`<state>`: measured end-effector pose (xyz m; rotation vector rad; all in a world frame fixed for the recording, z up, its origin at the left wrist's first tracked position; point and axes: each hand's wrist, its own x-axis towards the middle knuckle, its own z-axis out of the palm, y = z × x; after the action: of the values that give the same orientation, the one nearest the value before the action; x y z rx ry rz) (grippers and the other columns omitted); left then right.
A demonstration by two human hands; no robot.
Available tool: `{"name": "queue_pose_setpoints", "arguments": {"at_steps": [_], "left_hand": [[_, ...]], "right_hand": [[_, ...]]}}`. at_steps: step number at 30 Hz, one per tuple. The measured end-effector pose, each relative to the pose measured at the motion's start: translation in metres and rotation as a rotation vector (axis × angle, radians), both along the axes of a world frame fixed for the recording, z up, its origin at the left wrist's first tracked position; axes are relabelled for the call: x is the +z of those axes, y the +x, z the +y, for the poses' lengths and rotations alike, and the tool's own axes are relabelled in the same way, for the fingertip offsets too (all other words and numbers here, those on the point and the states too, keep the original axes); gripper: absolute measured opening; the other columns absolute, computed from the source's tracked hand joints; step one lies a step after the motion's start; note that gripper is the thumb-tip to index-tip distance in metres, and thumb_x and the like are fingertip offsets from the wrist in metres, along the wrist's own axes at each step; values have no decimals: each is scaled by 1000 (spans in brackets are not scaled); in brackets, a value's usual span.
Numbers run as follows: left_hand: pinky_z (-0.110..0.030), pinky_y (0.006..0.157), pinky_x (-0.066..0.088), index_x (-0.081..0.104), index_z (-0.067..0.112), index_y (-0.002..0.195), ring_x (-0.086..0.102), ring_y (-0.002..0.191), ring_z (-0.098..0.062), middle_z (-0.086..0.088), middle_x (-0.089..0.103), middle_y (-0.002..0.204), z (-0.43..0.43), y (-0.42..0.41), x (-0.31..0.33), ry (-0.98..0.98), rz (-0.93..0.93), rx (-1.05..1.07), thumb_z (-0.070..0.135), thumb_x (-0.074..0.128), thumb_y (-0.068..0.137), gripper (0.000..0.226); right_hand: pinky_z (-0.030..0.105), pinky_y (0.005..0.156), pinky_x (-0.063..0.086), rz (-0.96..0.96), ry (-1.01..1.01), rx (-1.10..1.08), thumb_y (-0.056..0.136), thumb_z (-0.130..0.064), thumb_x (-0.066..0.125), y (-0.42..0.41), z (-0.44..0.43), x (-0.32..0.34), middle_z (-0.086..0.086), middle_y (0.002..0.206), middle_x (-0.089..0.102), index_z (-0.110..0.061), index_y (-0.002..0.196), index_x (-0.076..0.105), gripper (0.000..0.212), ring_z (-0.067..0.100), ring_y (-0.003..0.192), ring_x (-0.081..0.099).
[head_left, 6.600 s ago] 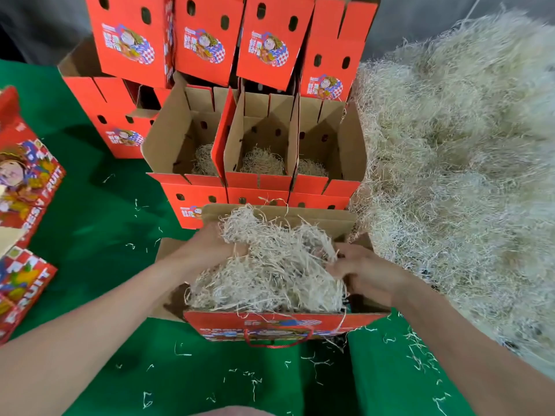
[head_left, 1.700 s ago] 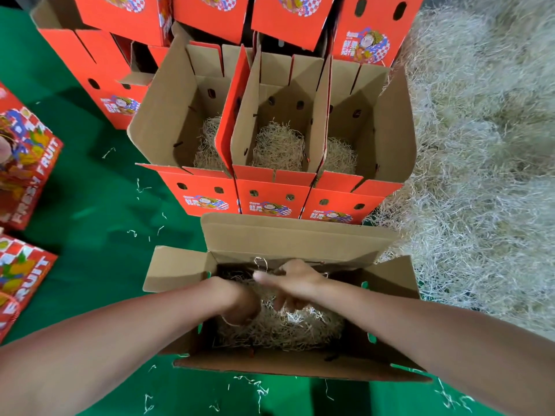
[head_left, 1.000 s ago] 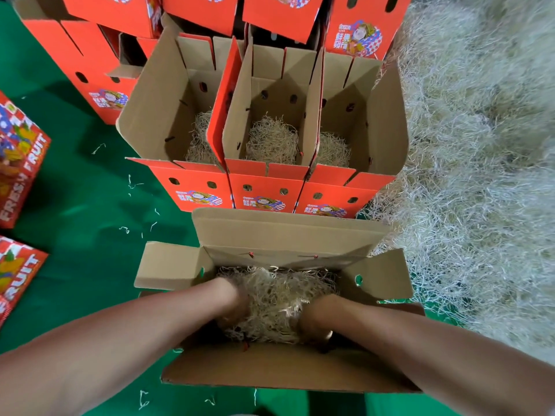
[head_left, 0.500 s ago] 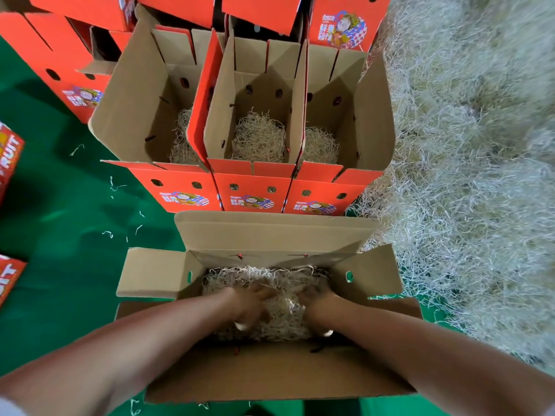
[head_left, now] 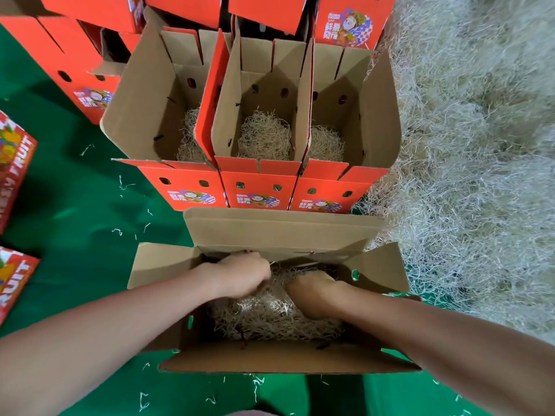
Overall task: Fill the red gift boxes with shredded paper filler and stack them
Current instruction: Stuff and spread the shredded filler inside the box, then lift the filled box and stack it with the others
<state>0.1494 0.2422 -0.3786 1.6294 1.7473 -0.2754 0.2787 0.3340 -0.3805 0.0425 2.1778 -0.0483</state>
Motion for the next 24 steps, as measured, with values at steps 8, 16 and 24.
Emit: {"name": "queue_pose_setpoints", "arguments": {"at_steps": [8, 16, 24], "left_hand": [[-41, 99, 39, 52, -3, 125, 49, 118, -35, -20, 51, 130, -32, 20, -32, -543, 235, -459, 11, 43, 97, 33], [-37, 74, 49, 59, 12, 112, 61, 102, -28, -10, 61, 113, -19, 13, -29, 8, 301, -127, 10, 53, 84, 28], [-30, 72, 52, 61, 9, 114, 60, 99, -23, -10, 62, 117, -31, 8, -11, -251, 222, -114, 17, 41, 95, 28]], "right_hand": [[52, 112, 16, 72, -20, 412, 94, -17, 44, -11, -3, -28, 3, 156, -9, -32, 147, 20, 60, 33, 142, -2], [42, 89, 50, 182, -80, 108, 87, -8, 53, -1, 1, -4, 14, 130, 48, -13, 124, 55, 37, 30, 114, 52], [37, 88, 48, -141, -27, -137, 90, -10, 53, 26, 18, 12, 14, 124, 56, -6, 125, 54, 35, 27, 104, 56]]}}
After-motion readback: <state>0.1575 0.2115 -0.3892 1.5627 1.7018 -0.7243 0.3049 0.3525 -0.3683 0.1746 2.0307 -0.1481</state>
